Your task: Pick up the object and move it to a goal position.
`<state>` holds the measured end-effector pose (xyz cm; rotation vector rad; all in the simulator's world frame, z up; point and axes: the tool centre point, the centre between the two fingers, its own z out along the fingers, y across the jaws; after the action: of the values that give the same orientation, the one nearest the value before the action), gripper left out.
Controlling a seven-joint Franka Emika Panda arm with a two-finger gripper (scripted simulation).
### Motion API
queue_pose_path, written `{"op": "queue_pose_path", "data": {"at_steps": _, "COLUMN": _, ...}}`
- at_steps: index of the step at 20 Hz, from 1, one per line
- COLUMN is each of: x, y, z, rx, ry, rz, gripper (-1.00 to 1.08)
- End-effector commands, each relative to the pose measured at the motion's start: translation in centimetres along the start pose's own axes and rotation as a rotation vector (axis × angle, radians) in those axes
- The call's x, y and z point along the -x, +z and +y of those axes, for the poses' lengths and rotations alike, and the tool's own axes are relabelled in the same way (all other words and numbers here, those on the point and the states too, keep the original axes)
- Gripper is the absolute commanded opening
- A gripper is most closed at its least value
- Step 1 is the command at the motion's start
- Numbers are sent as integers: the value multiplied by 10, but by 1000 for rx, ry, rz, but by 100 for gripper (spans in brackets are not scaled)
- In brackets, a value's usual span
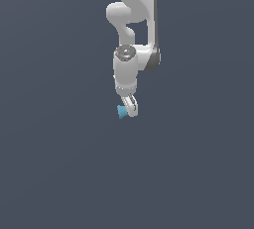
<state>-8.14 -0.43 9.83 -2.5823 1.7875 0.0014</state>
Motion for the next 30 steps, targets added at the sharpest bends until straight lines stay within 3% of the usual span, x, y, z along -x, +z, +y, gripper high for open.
{"op": "queue_pose_path", "data": {"at_steps": 1, "x": 2, "y": 2, "z": 3, "rx": 0, "ry": 50, "rz": 0, "gripper": 100}}
{"op": "queue_pose_path", "data": {"at_steps": 9, "x": 6, "y": 7, "z": 10, "rx": 0, "ry": 138, "rz": 1, "gripper": 100}}
{"op": "queue_pose_path", "data": {"at_steps": 17, "x": 6, "y": 10, "z": 10, "rx": 0, "ry": 144, "rz": 1, "gripper": 100}}
{"op": "queue_pose_path", "data": {"at_steps": 30, "x": 6, "y": 55, "z": 11, "rx": 0, "ry": 149, "rz": 1, "gripper": 100}}
